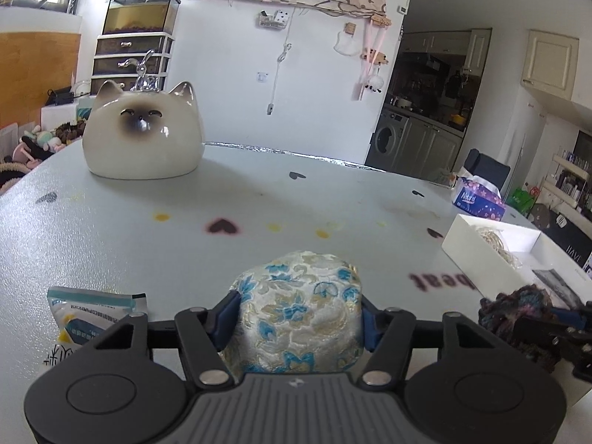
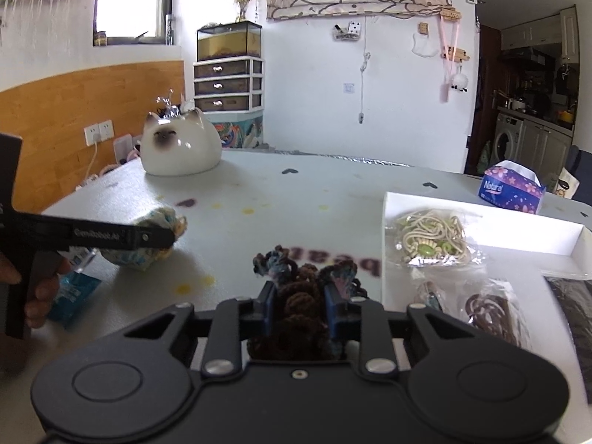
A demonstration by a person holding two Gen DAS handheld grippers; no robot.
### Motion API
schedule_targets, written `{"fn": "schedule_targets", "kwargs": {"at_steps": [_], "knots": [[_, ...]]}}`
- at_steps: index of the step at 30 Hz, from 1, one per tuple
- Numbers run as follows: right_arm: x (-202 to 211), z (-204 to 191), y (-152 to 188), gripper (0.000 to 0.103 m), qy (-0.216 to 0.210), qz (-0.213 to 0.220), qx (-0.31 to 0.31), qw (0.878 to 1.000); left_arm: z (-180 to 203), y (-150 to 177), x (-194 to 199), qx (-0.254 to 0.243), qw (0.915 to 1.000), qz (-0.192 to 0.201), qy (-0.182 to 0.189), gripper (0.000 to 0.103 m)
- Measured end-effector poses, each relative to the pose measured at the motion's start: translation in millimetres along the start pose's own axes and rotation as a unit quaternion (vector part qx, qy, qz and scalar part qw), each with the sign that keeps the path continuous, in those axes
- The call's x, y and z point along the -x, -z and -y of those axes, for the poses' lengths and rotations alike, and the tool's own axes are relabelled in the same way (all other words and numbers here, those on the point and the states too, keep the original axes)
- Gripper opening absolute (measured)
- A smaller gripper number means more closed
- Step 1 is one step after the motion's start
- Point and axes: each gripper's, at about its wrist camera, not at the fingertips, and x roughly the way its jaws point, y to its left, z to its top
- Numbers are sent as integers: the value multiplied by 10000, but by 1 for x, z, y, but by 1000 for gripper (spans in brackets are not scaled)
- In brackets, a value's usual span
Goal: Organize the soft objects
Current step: 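Carry the floral pouch and the hair-tie bundle over the white tray with both grippers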
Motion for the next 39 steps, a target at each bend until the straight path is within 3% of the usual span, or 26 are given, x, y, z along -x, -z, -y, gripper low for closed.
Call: {"fn": "schedule_targets", "kwargs": {"at_steps": [25, 35, 39], "knots": [[47, 52, -5, 27, -1010, -145, -817, 9914, 80, -25, 44, -397, 9990, -199, 16, 61], [74, 92, -11, 22, -1393, -69, -1068, 9844, 129, -47, 53, -564, 9983, -80, 91, 61], [88, 108, -17, 22, -1308, 143, -1112, 9851, 148, -51, 50, -594, 9981, -22, 187, 61]]}}
